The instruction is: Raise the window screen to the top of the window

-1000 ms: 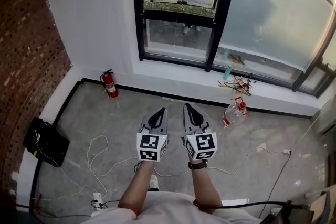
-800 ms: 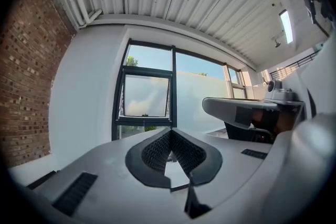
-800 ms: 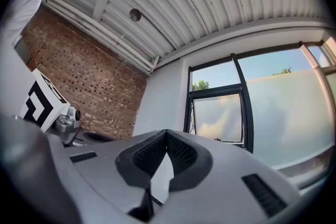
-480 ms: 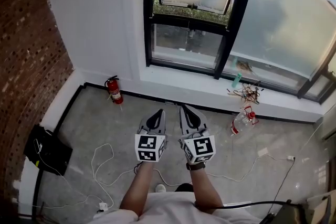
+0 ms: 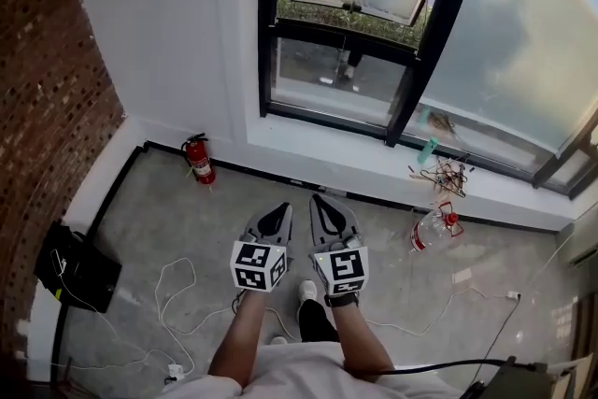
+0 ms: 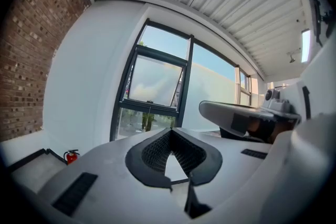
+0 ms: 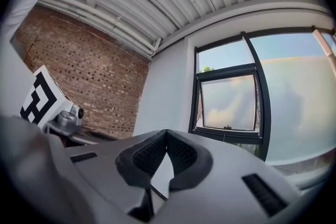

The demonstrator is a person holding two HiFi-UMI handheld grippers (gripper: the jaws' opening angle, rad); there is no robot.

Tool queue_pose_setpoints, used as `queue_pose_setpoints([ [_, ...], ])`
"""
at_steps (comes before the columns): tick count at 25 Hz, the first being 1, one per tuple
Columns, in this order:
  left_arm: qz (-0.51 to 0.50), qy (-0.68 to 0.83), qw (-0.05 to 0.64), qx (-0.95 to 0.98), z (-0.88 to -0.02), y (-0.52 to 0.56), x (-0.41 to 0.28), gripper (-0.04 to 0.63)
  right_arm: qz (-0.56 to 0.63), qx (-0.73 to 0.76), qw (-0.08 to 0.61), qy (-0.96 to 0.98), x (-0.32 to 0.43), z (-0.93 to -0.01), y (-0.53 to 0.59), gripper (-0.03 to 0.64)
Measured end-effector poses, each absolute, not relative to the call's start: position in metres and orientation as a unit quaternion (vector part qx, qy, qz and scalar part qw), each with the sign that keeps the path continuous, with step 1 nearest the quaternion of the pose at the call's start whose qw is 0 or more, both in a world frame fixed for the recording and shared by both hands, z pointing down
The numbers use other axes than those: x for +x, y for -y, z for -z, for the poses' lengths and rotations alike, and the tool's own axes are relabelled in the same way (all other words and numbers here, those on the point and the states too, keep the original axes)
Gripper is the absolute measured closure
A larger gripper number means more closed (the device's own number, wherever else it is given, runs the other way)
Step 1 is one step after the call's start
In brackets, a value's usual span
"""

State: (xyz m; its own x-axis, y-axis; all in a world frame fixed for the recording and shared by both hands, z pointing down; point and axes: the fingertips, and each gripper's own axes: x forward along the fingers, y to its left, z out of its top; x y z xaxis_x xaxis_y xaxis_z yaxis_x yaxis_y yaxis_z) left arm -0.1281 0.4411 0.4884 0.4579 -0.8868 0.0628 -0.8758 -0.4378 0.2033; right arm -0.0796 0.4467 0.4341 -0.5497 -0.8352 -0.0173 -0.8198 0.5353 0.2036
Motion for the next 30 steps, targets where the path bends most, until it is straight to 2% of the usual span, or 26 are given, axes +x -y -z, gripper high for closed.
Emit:
queue_pose_setpoints([
  [3,0.027,0.518,0.104,0.849,-0.483,-0.390,-0.133,0.597,0.100,0.468,0.036,0.877,-0.085,-0.436,-0.397,0.614],
  [11,0.014,0.545,0.054,0.837,-0.444,-0.251,-0.120,0.597,0.120,0.444,-0.005,0.888,-0.058,-0.392,-0.248,0.614],
  [30,-0.014,0.556,0.071,0.828,-0.474,-0.020,-0.089,0.597,0.084,0.434,0.011,0.897,-0.017,-0.432,-0.032,0.614],
])
